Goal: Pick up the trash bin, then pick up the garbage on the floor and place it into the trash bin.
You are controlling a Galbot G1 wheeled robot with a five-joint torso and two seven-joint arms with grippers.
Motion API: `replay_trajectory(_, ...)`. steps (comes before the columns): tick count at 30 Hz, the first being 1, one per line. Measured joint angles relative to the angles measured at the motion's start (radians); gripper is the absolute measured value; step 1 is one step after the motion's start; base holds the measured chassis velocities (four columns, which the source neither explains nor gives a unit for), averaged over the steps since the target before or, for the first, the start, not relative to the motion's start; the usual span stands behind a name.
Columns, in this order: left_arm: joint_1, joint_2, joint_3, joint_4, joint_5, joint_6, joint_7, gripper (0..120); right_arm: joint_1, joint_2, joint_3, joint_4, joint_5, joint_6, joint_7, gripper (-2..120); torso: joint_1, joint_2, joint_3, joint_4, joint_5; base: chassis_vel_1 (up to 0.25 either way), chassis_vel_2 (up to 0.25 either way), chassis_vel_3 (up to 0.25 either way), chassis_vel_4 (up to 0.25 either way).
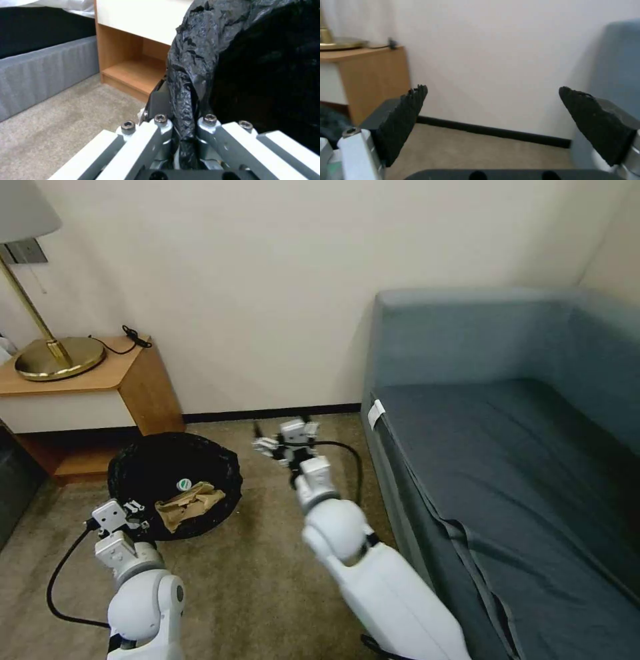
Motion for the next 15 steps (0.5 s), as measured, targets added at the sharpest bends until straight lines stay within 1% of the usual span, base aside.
replay_trajectory(5,-0.005,0.000,0.003,-0.001,0.003,0.006,0.008,4,-0.046,-0.051,0.073,0.053,0.010,0.001,-0.006,100,0.000,0.000,0.000,0.0001,0.0000,0.000,0.000,0.000,0.000)
replay_trajectory(11,0.000,0.000,-0.001,-0.010,0.005,0.011,0.030,4,-0.069,-0.067,0.106,0.077,0.016,0.004,-0.006,100,0.000,0.000,0.000,0.0001,0.0000,0.000,0.000,0.000,0.000)
replay_trajectory(13,0.007,0.000,-0.002,-0.019,0.006,0.019,0.048,4,-0.077,-0.071,0.121,0.087,0.017,0.006,-0.006,100,0.000,0.000,0.000,0.0002,-0.0002,0.000,0.000,0.000,0.000)
replay_trajectory(15,0.008,0.000,-0.001,-0.023,0.004,0.022,0.049,4,-0.080,-0.071,0.126,0.091,0.017,0.007,-0.006,100,0.000,0.000,0.000,0.0001,-0.0002,0.000,0.000,0.000,0.000)
